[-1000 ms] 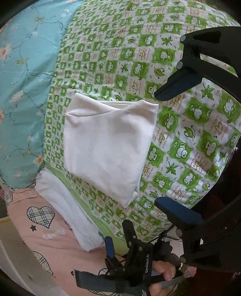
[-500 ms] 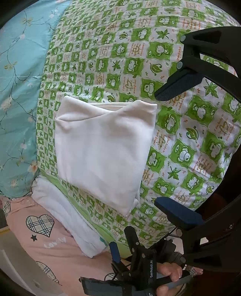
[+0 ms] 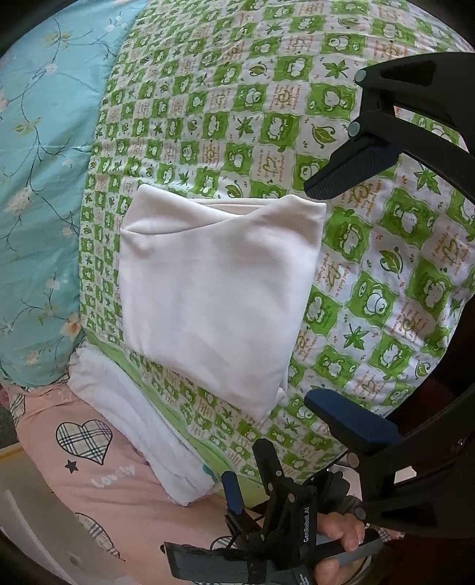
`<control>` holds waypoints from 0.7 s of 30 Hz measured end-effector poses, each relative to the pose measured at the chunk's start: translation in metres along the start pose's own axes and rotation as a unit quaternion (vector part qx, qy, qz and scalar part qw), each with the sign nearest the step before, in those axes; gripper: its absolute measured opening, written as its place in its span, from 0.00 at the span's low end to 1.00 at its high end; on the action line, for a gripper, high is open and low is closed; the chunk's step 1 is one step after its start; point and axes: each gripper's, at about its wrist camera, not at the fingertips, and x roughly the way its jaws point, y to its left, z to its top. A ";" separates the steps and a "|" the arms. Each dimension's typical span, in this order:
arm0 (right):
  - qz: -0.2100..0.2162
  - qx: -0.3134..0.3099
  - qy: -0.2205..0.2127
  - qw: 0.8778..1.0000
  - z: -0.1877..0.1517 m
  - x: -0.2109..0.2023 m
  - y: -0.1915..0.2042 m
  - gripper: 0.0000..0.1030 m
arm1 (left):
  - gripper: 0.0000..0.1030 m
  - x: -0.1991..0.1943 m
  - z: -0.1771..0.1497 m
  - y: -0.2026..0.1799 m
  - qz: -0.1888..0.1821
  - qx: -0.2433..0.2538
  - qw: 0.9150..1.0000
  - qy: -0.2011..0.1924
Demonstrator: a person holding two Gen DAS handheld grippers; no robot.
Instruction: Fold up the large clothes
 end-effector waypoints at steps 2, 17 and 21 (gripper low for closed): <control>0.001 -0.001 -0.002 1.000 0.001 -0.001 0.001 1.00 | 0.99 -0.001 0.001 -0.001 0.000 0.000 1.000 -0.001; 0.004 0.000 -0.003 1.000 0.004 0.000 0.002 1.00 | 0.99 -0.001 0.002 -0.002 -0.001 -0.003 1.000 -0.002; 0.004 0.001 -0.002 1.000 0.003 0.000 0.004 1.00 | 0.99 -0.001 0.002 -0.002 -0.001 -0.003 1.000 -0.002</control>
